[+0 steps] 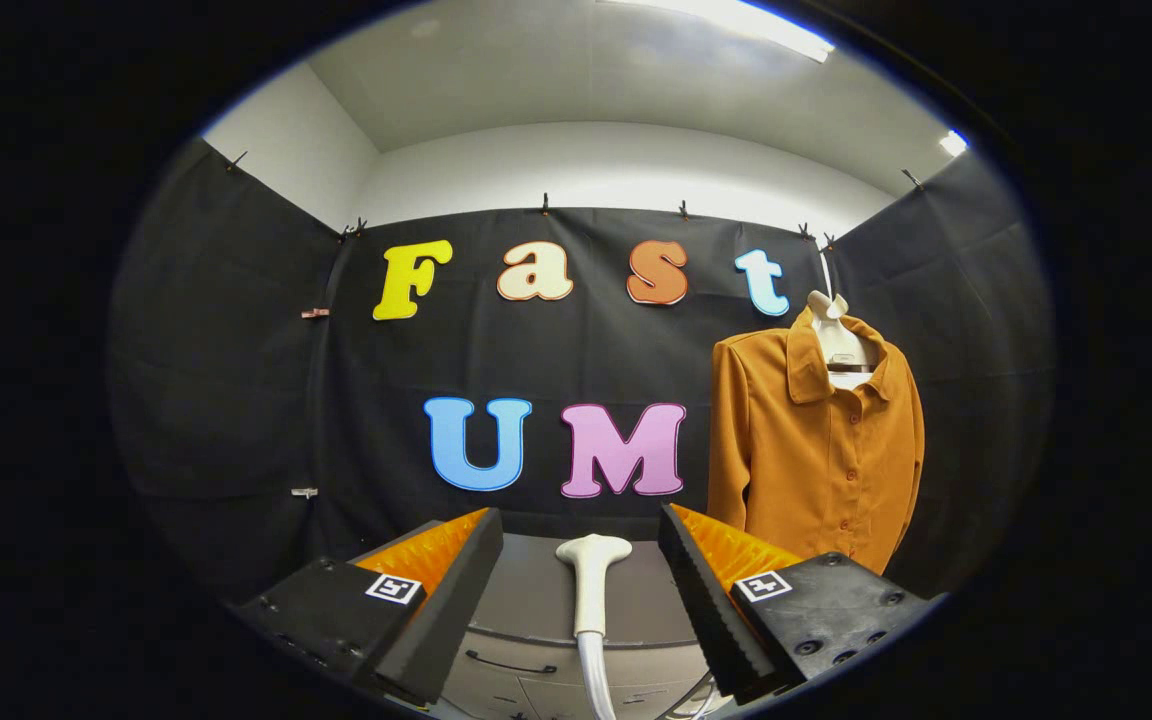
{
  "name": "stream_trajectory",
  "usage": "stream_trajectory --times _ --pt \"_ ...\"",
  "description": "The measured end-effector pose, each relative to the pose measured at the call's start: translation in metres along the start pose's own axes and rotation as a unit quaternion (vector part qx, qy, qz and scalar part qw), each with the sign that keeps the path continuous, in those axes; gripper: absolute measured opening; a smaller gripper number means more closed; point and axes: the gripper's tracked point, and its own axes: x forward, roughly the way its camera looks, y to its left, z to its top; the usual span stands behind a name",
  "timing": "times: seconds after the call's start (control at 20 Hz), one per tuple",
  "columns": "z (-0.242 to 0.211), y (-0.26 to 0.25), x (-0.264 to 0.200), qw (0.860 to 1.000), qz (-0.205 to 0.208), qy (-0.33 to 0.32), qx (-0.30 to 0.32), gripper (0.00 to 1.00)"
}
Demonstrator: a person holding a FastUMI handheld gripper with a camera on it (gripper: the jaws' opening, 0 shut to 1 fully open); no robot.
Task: Iron the clothes twice with a garment steamer, once on the left side and once on the right side.
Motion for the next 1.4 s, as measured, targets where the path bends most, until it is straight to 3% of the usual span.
stream_trajectory --times 0.75,1.1,1.4 --pt "-0.047 0.009 0.034 0.996 -0.054 0.064 0.005 0.98" --pt "-0.098 -0.005 0.103 0.990 -0.021 0.136 0.018 0.98" --pt "-0.153 -0.021 0.154 0.977 -0.005 0.210 0.043 0.99"
